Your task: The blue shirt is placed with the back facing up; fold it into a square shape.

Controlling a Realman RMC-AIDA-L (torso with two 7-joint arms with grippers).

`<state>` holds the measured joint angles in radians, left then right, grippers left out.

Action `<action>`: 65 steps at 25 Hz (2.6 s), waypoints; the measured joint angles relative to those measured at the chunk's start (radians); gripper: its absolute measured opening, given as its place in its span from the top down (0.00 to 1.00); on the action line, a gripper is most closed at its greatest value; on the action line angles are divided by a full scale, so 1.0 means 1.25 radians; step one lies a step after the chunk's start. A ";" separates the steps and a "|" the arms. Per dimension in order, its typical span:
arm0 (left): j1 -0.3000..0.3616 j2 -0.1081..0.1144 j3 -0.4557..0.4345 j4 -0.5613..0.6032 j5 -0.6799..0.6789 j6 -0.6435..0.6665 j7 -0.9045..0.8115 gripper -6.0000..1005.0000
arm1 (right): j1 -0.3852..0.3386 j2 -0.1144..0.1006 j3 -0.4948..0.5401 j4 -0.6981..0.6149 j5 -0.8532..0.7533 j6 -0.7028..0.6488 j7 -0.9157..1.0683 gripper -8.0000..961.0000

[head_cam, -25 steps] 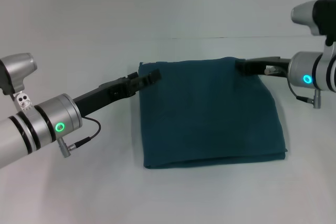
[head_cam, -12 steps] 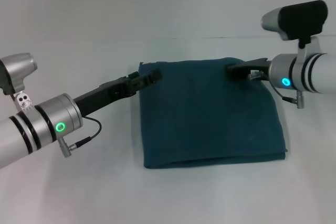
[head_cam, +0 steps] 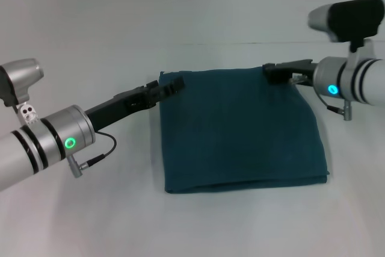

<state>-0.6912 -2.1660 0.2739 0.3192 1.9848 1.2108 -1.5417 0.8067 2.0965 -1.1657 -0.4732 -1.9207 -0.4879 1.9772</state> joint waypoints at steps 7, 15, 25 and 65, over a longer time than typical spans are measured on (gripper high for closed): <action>-0.025 0.001 0.005 0.000 -0.001 -0.093 -0.001 0.12 | -0.089 -0.014 0.031 -0.120 0.093 -0.163 -0.025 0.94; -0.051 0.001 0.046 -0.006 0.000 -0.211 -0.006 0.12 | -0.126 -0.040 0.177 -0.147 0.093 -0.447 -0.051 0.68; -0.078 -0.003 0.090 -0.028 -0.001 -0.324 -0.003 0.12 | -0.149 -0.051 0.240 -0.182 0.093 -0.565 -0.059 0.38; -0.137 -0.006 0.138 -0.082 0.001 -0.411 0.091 0.17 | -0.148 -0.028 0.242 -0.172 0.093 -0.528 -0.102 0.19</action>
<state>-0.8625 -2.1737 0.4464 0.2171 1.9861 0.6976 -1.4281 0.6212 2.0620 -0.8636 -0.6887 -1.8040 -1.1481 1.8499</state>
